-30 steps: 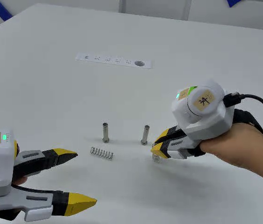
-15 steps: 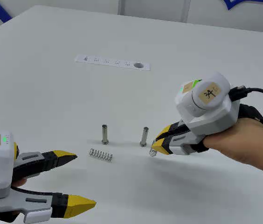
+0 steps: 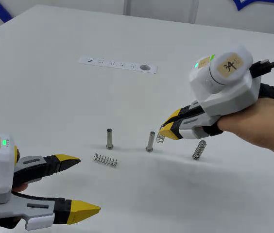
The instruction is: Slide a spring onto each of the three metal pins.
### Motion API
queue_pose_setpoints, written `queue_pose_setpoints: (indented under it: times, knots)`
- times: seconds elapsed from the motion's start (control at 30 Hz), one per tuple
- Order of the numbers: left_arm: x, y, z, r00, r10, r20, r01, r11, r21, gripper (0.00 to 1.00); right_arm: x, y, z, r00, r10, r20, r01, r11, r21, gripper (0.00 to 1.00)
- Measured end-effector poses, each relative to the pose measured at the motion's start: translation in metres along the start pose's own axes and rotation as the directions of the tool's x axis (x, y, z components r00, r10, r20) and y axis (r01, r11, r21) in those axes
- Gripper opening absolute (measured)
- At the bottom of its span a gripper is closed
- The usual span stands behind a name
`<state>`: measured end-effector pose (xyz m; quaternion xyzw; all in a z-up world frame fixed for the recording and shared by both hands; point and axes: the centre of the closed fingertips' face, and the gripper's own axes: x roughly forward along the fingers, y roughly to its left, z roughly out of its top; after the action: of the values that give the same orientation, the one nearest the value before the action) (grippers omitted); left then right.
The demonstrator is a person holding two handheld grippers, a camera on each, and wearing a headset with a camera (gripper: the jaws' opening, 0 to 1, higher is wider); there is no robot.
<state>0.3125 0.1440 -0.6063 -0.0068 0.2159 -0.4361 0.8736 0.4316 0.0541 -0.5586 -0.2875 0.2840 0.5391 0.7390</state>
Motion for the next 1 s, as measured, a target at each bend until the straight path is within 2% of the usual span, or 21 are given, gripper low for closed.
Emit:
queue_pose_setpoints:
  times: [0.27, 0.8, 1.0]
  knots:
    - [0.000, 0.001, 0.001, 1.0000, 0.004, 0.004, -0.004, 1.000, -0.002, 0.73, 0.005, -0.006, 0.009, 1.0000, -0.004, 0.003, 0.004, 1.000, -0.009, 0.12]
    - [-0.001, 0.002, 0.000, 1.0000, 0.007, 0.004, -0.007, 1.000, -0.006, 0.73, 0.018, -0.005, 0.008, 0.9998, 0.016, -0.014, -0.016, 1.000, -0.002, 0.12]
    - [-0.001, 0.002, 0.000, 0.9999, 0.009, 0.005, -0.009, 1.000, -0.006, 0.73, 0.027, -0.008, 0.002, 0.9992, 0.029, -0.028, -0.028, 1.000, 0.012, 0.12]
